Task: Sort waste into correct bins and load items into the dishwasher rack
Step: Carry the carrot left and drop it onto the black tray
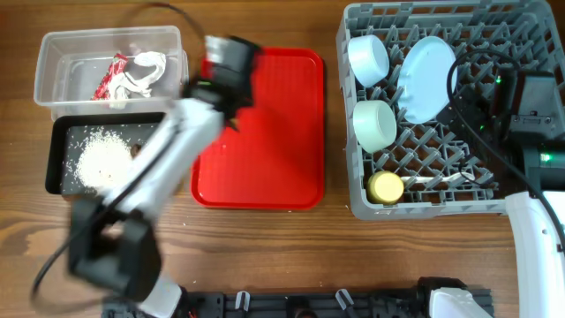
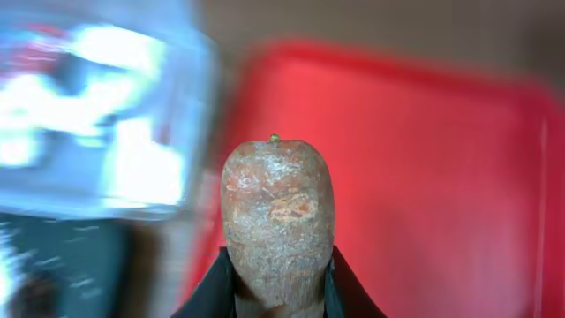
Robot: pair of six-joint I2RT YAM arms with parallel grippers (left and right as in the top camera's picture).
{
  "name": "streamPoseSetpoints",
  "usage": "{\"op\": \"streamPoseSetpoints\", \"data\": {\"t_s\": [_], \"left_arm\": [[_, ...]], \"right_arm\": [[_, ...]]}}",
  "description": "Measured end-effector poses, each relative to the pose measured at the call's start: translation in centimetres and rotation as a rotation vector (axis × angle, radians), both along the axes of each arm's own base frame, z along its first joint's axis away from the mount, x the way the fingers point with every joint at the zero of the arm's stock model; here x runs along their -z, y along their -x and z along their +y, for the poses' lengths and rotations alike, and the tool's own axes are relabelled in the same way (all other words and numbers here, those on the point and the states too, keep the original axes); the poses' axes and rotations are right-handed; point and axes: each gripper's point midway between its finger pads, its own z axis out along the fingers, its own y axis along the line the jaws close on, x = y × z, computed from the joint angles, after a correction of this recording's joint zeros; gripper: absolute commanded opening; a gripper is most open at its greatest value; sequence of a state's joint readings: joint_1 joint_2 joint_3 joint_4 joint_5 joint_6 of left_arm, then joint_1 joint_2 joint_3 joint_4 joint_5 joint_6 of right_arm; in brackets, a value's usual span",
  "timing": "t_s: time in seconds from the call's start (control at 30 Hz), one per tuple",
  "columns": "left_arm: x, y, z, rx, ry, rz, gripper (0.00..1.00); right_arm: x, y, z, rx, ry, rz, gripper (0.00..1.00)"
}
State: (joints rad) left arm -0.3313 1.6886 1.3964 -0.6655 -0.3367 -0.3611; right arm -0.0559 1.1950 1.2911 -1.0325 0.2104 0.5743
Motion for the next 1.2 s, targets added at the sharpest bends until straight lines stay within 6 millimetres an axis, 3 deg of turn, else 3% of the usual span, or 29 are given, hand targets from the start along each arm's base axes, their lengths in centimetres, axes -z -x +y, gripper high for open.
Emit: {"op": "streamPoseSetpoints", "data": {"t_s": [0.1, 0.17, 0.3, 0.37, 0.43, 0.57, 0.67, 0.73, 0.87, 0.97, 1.1, 1.13, 1.17, 1.2], "left_arm": [[-4.3, 1.8, 8.6, -0.246, 0.049, -0.063, 0.10], [-4.4, 3.2, 14.1, -0.431, 0.080, -0.052, 0.12], [-1.2, 5.7, 22.1, -0.755, 0.146, -0.011, 0.23], [1.5, 7.1, 24.5, -0.879, 0.169, 0.040, 0.22], [5.5, 8.8, 26.5, -1.004, 0.186, 0.123, 0.18], [12.1, 10.1, 27.6, -1.137, 0.211, 0.258, 0.20], [14.5, 9.8, 27.4, -1.157, 0.232, 0.284, 0.29], [15.1, 9.7, 27.3, -1.160, 0.242, 0.293, 0.43], [15.1, 9.5, 27.2, -1.168, 0.256, 0.284, 0.60], [14.5, 9.7, 27.1, -1.166, 0.260, 0.284, 0.61], [11.0, 9.9, 27.0, -1.158, 0.277, 0.219, 0.65], [8.5, 10.0, 26.6, -1.145, 0.305, 0.171, 0.70], [7.5, 10.1, 26.1, -1.132, 0.331, 0.158, 0.89], [6.2, 10.1, 25.2, -1.107, 0.385, 0.142, 1.00]], "right_arm": [[0.0, 0.0, 0.0, 0.000, -0.001, 0.000, 1.00], [0.0, 0.0, 0.0, 0.000, -0.001, -0.001, 1.00], [0.0, 0.0, 0.0, 0.002, -0.003, -0.002, 1.00], [0.0, 0.0, 0.0, 0.002, -0.003, -0.002, 1.00], [0.0, 0.0, 0.0, 0.003, -0.003, -0.002, 1.00], [-0.2, -0.3, 0.0, 0.003, -0.002, -0.017, 1.00], [-0.2, -0.3, 0.0, 0.002, -0.002, -0.018, 1.00], [-0.3, -0.3, 0.0, 0.003, -0.002, -0.019, 0.99], [-0.4, -0.5, 0.0, 0.003, -0.001, -0.025, 1.00], [-0.4, -0.5, 0.0, 0.002, -0.001, -0.029, 1.00], [-0.5, -0.6, 0.0, 0.002, -0.001, -0.032, 1.00], [-0.5, -0.7, 0.1, -0.005, -0.002, -0.035, 1.00], [-0.5, -0.8, 0.2, -0.019, -0.002, -0.037, 1.00], [-0.6, -1.0, 0.7, -0.063, -0.005, -0.037, 1.00]]}}
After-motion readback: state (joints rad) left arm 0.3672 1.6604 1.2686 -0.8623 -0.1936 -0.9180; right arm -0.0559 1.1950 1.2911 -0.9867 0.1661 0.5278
